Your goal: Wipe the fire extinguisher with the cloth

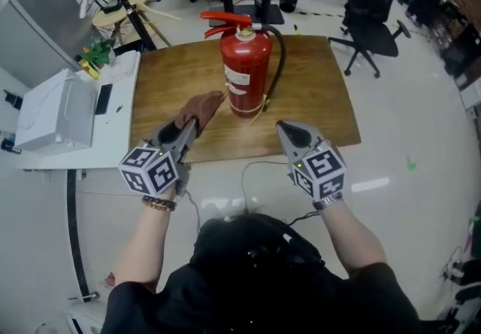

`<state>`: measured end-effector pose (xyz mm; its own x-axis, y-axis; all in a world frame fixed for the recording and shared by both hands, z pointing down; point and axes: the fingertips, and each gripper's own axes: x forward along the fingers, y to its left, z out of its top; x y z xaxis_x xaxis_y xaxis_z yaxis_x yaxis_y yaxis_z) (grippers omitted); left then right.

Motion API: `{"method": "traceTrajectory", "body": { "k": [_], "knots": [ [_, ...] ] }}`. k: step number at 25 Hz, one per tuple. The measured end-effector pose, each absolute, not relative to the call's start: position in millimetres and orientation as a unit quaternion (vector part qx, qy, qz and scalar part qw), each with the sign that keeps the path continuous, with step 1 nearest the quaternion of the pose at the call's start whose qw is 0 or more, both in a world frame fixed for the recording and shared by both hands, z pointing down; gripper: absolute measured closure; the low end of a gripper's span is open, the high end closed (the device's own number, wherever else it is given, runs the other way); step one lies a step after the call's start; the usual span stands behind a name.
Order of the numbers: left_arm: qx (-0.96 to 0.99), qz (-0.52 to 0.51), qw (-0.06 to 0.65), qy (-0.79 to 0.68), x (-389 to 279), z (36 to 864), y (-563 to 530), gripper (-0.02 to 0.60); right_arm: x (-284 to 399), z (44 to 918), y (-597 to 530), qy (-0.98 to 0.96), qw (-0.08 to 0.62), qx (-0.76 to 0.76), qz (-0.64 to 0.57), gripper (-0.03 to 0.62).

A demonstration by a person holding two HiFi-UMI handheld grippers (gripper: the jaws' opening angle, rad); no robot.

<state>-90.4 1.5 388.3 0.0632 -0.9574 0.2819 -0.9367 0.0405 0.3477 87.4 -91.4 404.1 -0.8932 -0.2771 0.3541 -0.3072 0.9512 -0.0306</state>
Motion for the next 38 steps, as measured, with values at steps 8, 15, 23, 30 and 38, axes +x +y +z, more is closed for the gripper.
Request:
{"method": "traceTrajectory", "body": {
  "k": [8, 15, 23, 30, 38],
  "knots": [
    [0.733, 0.020, 0.194, -0.651, -62.0, 386.8, 14.7, 0.485, 74.5, 387.5, -62.3, -0.967, 0.149, 0.202, 0.043, 0.580],
    [0.769, 0.047, 0.168, -0.615, -69.8, 380.4, 33.8, 0.485, 57.5, 382.3, -16.7, -0.953, 0.148, 0.260, 0.047, 0.580],
    [0.795, 0.071, 0.134, -0.588, -54.9, 368.6, 49.8, 0.484, 45.6, 370.5, 20.0, -0.947, 0.146, 0.281, 0.045, 0.580],
    [0.783, 0.060, 0.138, -0.603, -42.3, 366.1, 56.4, 0.484, 54.4, 369.7, 26.4, -0.953, 0.149, 0.262, 0.039, 0.580],
    [0.774, 0.062, 0.137, -0.615, -23.4, 365.4, 58.0, 0.485, 70.0, 366.1, 26.5, -0.956, 0.149, 0.249, 0.036, 0.582]
  ]
}}
